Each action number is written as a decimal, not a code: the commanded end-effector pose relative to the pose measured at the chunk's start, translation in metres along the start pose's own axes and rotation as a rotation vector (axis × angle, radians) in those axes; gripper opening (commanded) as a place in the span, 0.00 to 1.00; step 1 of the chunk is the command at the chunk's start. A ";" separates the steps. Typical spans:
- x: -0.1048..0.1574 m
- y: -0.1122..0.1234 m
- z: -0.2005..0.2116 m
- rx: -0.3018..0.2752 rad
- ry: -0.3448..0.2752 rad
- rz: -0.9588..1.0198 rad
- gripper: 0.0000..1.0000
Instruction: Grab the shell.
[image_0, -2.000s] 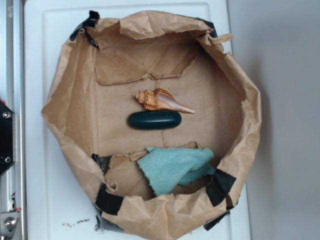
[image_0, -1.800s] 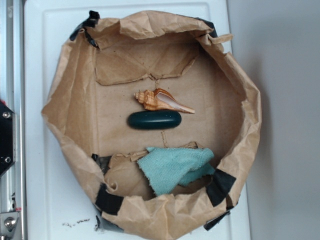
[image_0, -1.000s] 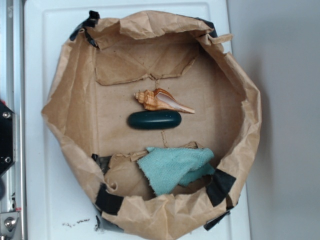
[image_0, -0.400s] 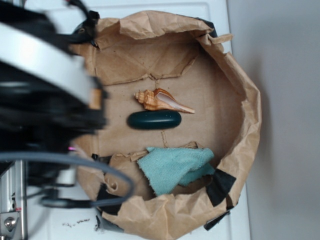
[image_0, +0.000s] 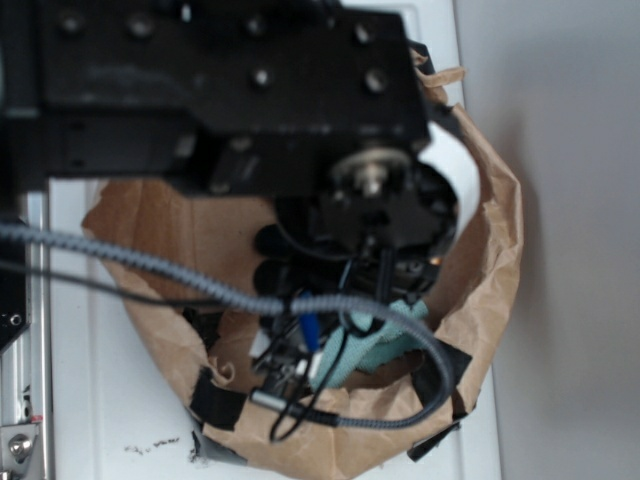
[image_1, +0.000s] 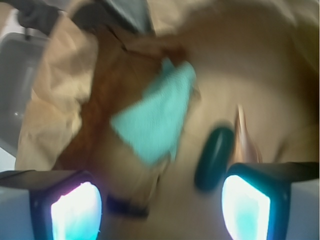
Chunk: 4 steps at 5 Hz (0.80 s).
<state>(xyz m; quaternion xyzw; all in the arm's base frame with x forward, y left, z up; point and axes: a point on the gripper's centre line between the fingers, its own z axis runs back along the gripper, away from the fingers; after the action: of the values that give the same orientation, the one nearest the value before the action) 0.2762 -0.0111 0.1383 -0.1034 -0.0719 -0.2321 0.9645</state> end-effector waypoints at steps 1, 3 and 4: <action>-0.016 0.022 0.006 -0.023 -0.162 -0.298 1.00; -0.011 0.049 -0.007 0.034 -0.128 -0.217 1.00; -0.011 0.049 -0.007 0.034 -0.128 -0.217 1.00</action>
<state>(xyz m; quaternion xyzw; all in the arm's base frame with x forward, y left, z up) 0.2865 0.0364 0.1014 -0.1139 -0.1217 -0.3308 0.9289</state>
